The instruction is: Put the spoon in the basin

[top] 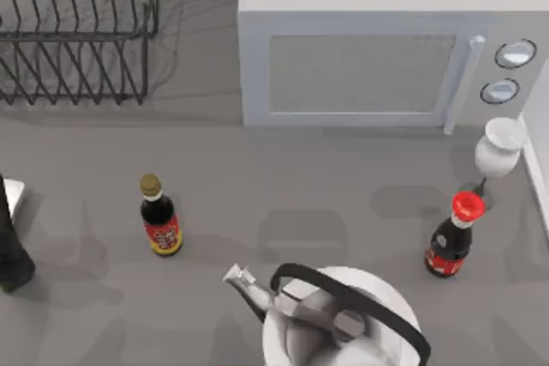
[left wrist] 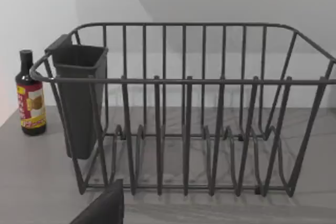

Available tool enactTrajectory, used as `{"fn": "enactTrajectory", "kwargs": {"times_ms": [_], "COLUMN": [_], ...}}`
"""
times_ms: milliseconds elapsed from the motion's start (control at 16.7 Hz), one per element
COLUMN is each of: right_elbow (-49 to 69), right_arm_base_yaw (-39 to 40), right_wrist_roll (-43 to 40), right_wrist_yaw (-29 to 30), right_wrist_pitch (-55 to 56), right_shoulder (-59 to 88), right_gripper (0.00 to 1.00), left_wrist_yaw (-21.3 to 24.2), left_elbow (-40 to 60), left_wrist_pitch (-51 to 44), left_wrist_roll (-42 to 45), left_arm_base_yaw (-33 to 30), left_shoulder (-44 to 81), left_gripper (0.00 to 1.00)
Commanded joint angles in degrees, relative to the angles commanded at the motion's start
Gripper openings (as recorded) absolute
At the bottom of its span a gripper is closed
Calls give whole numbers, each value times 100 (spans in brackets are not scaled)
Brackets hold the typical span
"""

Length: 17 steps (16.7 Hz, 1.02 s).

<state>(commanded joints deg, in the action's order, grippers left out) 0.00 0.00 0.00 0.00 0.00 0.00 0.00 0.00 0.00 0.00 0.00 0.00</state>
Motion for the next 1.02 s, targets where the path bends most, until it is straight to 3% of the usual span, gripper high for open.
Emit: {"fn": "enactTrajectory", "kwargs": {"times_ms": [420,1020], "right_elbow": [769,3646], "right_arm_base_yaw": [-168,-828], "right_wrist_roll": [281,1495], "right_wrist_yaw": [-2,-60], "right_wrist_pitch": [-804,-4269], "right_shoulder": [936,5900], "right_gripper": [100,100], "left_wrist_yaw": [0,0], "left_elbow": [0,0], "left_wrist_pitch": [0,0], "left_wrist_roll": [0,0], "left_arm_base_yaw": [0,0], "left_shoulder": [0,0], "left_gripper": [100,100]}}
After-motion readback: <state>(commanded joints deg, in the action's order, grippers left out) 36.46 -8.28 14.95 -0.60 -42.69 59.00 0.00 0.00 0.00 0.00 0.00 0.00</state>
